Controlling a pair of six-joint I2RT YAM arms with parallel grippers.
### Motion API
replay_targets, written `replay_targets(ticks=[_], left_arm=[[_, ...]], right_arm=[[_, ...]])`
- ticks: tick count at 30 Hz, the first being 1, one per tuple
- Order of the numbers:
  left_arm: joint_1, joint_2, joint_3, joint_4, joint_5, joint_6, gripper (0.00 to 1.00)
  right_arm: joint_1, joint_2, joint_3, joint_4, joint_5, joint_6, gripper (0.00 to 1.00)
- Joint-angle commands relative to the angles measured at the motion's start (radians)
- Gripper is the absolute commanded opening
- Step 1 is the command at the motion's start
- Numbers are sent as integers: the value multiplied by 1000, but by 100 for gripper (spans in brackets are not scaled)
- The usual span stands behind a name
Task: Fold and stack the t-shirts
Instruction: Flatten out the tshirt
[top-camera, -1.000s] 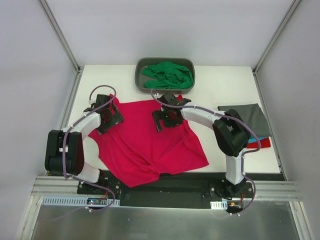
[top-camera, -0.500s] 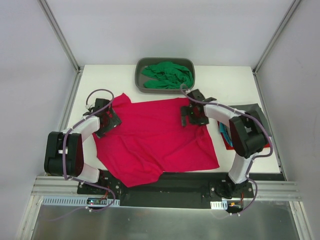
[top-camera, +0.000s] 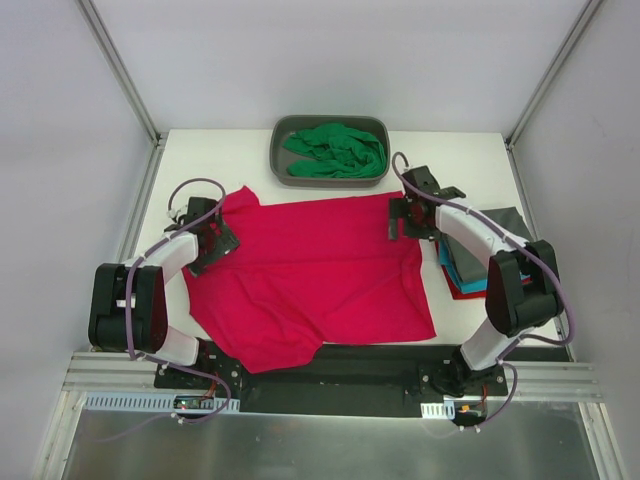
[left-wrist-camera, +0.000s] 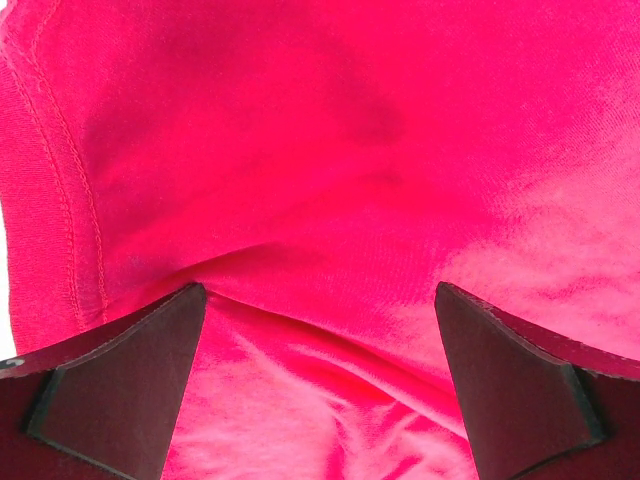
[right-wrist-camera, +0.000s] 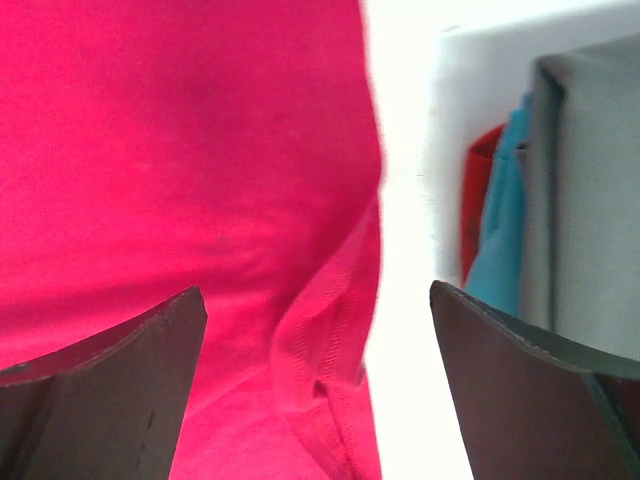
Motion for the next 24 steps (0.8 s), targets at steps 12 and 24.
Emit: replay_targets(ticks=[12,24], left_arm=[[12,34,25,-30,8,38,99],[13,39,20,-28,2,39,99]], right_arm=[[329,-60,-206,52,-219,158,96],[167,-306,-343,-186,243,235,96]])
